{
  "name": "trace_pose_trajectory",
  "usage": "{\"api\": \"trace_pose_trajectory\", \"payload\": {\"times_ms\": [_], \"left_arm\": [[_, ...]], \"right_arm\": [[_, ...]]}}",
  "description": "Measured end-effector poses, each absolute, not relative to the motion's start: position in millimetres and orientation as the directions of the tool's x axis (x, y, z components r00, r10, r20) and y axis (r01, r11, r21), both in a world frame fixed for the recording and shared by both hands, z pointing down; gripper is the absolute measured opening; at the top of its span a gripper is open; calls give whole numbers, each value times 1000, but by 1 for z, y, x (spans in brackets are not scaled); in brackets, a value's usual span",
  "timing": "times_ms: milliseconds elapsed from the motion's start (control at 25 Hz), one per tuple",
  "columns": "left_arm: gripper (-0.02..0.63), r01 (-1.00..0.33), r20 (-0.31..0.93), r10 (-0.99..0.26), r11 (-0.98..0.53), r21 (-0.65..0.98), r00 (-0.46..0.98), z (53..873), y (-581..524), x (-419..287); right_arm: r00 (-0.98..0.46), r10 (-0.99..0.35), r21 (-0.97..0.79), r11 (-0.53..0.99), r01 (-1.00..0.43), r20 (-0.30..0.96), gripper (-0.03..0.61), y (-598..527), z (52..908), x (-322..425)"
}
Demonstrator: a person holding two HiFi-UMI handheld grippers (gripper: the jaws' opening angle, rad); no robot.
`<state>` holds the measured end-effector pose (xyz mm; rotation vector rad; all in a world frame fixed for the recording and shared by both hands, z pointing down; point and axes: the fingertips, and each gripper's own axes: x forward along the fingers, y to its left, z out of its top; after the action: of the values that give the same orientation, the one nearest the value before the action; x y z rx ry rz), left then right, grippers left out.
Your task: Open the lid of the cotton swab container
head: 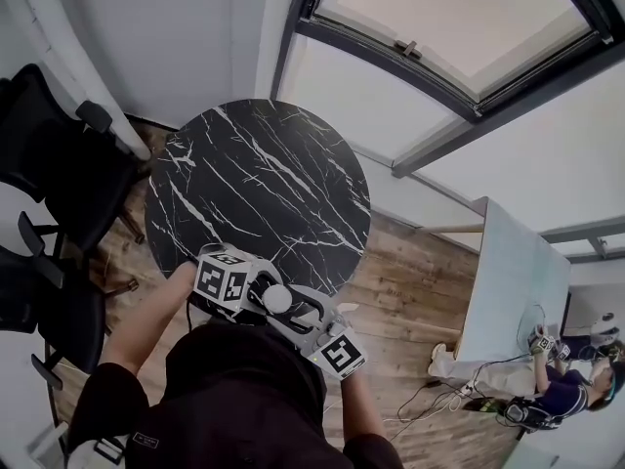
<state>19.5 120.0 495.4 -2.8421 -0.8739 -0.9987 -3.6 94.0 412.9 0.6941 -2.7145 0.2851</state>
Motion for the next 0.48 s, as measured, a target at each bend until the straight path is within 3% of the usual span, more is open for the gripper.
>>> {"api": "trace_pose_trajectory", "payload": {"times_ms": [480], "left_arm": [[253, 528, 562, 512, -836, 152, 650, 489, 125, 19]], "right_arm": [[-839, -419, -154, 857, -492, 348, 245, 96, 415, -6]]}}
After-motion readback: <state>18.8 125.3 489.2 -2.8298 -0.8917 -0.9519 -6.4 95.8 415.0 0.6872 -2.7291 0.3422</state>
